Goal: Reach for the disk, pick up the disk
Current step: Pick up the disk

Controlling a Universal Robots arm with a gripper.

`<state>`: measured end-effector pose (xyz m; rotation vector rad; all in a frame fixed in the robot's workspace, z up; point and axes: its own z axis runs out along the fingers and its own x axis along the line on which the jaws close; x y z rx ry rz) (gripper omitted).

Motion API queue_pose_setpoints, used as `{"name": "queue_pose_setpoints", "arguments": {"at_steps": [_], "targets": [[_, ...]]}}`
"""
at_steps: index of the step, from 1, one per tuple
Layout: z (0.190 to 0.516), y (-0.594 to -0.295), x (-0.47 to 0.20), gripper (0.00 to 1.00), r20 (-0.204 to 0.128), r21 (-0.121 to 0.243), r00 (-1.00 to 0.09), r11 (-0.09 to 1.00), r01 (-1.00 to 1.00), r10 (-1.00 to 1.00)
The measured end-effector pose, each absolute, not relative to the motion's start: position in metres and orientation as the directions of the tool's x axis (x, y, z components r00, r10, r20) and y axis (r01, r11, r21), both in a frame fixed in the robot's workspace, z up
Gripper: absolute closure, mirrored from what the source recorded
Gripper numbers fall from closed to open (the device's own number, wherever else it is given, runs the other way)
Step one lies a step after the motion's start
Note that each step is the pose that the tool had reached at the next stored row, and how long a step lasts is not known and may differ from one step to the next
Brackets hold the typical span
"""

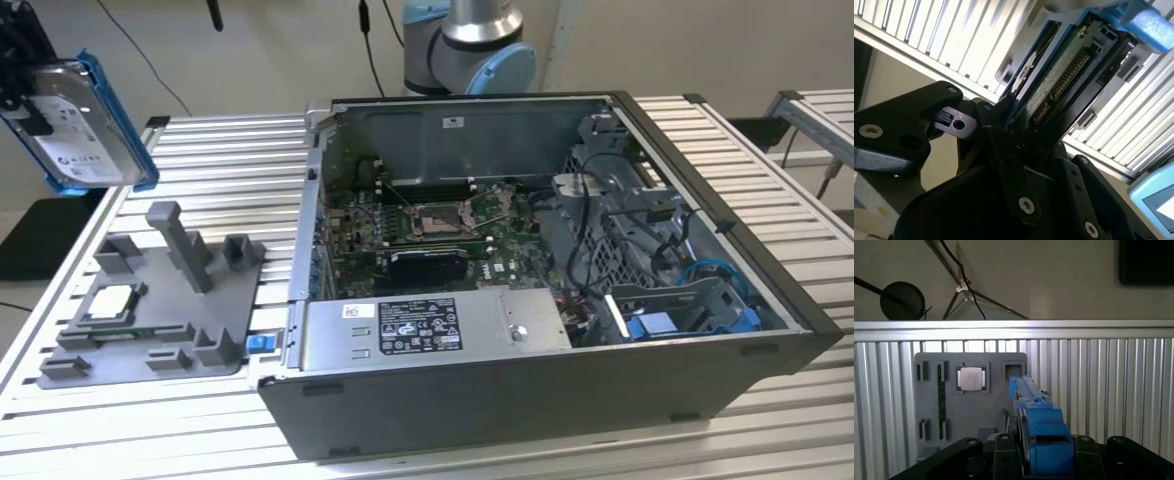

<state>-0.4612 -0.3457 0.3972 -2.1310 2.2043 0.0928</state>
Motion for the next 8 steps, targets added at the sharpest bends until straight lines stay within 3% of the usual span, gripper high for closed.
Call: {"name": "queue_pose_setpoints", "arguments": {"at_steps": [8], "targets": [[0.41,-0.346,-0.461,1.0,-0.095,-0.008,-0.033,0.034,-0.999,-0.995]]}}
